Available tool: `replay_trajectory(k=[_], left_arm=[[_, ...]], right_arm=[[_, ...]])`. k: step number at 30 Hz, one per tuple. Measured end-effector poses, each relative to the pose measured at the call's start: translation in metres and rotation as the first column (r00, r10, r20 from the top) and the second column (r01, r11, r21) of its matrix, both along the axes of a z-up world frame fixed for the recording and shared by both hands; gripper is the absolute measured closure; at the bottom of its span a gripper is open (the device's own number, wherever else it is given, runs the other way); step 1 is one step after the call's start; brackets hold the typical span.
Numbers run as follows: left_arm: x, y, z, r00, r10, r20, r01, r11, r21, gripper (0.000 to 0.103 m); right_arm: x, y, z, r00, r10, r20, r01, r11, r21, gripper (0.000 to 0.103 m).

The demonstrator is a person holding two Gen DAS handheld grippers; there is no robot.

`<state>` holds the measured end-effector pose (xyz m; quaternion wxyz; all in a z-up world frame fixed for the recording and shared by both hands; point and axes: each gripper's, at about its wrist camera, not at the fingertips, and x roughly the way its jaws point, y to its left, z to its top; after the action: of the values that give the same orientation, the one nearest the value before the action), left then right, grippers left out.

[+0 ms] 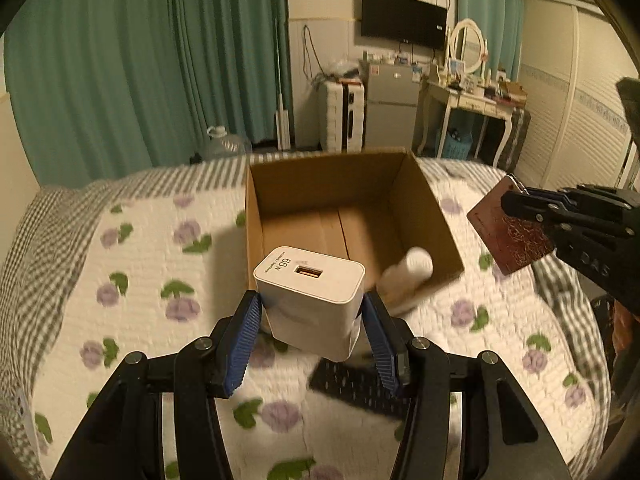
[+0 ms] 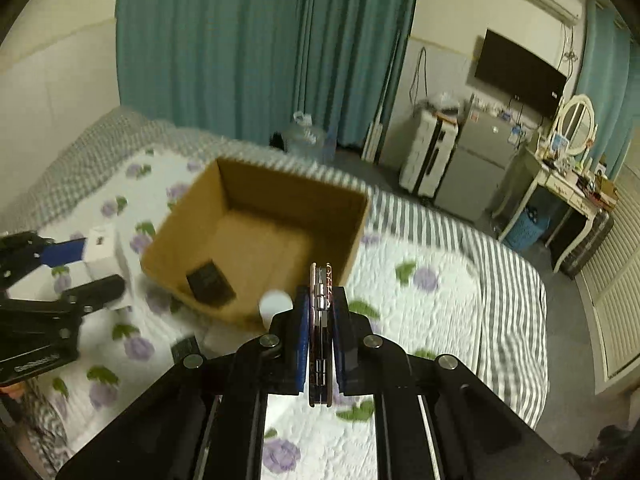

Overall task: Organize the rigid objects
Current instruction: 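Lower the white charger and pink case into the box and release both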

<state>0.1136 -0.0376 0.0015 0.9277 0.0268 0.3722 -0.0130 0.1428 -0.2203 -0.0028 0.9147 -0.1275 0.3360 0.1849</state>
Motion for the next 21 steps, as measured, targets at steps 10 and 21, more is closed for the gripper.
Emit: replay_trajectory(k=[10, 21], left_arm=[[0.092, -0.004, -0.013, 0.999, -0.047, 0.016, 0.046, 0.999, 0.022, 0.05], [0.139, -0.004, -0.068, 0.997, -0.046, -0.064, 0.048, 0.998, 0.037, 0.048]], right_arm=[[0.04, 0.001, -0.01, 1.0, -0.011, 0.0, 0.011, 0.998, 0.065, 0.094], [0.07, 0.011, -0.032, 1.0, 0.004, 0.012, -0.005, 0.991, 0.13, 0.094]])
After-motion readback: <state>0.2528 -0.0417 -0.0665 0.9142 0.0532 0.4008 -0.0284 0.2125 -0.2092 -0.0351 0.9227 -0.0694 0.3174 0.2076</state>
